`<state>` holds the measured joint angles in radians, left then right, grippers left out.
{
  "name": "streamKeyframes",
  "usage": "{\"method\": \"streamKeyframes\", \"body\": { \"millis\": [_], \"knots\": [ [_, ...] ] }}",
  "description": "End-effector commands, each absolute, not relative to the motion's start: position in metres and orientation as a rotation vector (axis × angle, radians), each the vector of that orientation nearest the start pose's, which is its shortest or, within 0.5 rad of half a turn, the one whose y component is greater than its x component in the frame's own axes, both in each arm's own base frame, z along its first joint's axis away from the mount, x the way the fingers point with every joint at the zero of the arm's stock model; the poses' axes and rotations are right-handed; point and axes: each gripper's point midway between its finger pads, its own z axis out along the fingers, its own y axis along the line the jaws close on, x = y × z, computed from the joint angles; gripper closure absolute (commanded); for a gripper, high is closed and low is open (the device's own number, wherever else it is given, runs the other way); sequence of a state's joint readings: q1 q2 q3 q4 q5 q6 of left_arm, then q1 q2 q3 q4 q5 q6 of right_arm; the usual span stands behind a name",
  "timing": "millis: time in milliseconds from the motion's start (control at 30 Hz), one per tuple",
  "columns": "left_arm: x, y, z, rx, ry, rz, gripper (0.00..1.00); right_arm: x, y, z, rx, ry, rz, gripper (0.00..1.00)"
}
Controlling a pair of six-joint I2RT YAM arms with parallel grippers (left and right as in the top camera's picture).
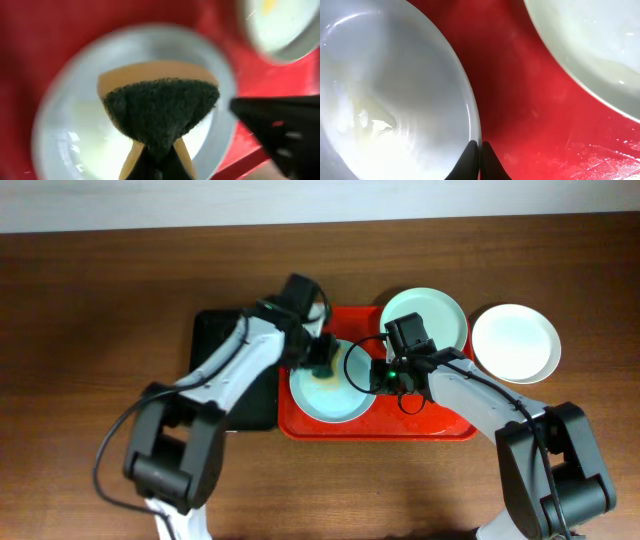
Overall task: Clean dirty plates on tray and stack at the side
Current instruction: 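Scrub the blue-green plate with the sponge while right gripper holds rim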
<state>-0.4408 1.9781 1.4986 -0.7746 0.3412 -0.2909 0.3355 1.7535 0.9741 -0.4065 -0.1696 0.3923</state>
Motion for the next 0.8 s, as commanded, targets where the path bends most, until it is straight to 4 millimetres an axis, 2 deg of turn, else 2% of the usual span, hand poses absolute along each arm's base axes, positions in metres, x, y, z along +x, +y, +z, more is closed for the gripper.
{"method": "streamKeyframes", "body": {
  "millis": [0, 100, 300, 667, 767],
  "knots": [
    [0.396, -0.22, 0.139, 0.286, 2.716, -0.525, 1.0, 0.341, 0.153, 0.014, 0.02, 2.824, 0.413, 0.96],
    [0.391, -0.213, 0.131, 0.281, 2.745, -0.409, 1.0, 0.341, 0.153, 0.014, 0.02, 2.824, 0.413, 0.96],
    [0.376, -0.213, 0.086, 0.259, 2.835, -0.246, 1.0, 0.341, 0.152, 0.014, 0.02, 2.824, 0.413, 0.96],
    [0.362, -0.21, 0.001, 0.237, 3.031, -0.138, 1.0, 0.341, 0.152, 0.014, 0.02, 2.824, 0.413, 0.96],
    [0.349, -0.221, -0.02, 0.267, 3.104, -0.225, 1.0, 0.341, 0.153, 0.014, 0.02, 2.824, 0.413, 0.96]
  ]
}}
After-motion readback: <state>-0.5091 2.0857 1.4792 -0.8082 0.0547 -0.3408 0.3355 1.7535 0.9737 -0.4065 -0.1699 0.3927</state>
